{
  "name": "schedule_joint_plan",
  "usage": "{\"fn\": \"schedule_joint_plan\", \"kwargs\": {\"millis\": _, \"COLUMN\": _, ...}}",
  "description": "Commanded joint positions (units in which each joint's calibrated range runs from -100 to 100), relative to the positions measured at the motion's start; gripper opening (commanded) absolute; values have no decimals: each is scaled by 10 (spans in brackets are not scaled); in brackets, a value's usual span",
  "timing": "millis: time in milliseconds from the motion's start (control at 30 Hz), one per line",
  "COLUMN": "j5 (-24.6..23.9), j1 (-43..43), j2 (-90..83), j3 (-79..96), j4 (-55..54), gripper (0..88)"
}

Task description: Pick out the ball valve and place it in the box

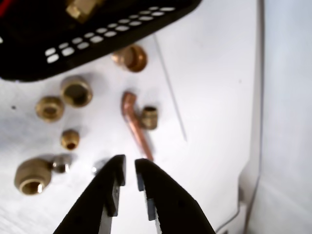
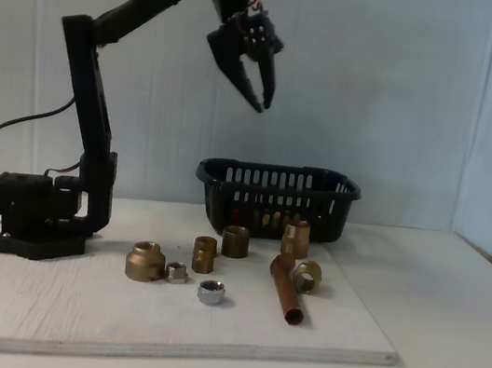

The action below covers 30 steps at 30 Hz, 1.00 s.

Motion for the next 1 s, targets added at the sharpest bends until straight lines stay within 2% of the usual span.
{"fn": "schedule_joint_plan", "kwargs": {"millis": 0, "j5": 14, "j1": -5, "j2": -52, "j3": 89, "j4": -21, "gripper": 8}}
{"fn": "schedule_joint_plan", "kwargs": {"millis": 367, "j5": 13, "j1": -1, "j2": -371, "j3": 517, "j4": -298, "gripper": 8}}
{"fn": "schedule_joint_plan", "kwargs": {"millis": 467, "j5": 13, "j1": -5, "j2": -463, "j3": 615, "j4": -344, "gripper": 8}}
{"fn": "schedule_joint_plan", "kwargs": {"millis": 667, "j5": 13, "j1": -5, "j2": -645, "j3": 777, "j4": -394, "gripper": 8}}
{"fn": "schedule_joint_plan", "kwargs": {"millis": 967, "j5": 16, "j1": -2, "j2": -860, "j3": 936, "j4": -393, "gripper": 8}}
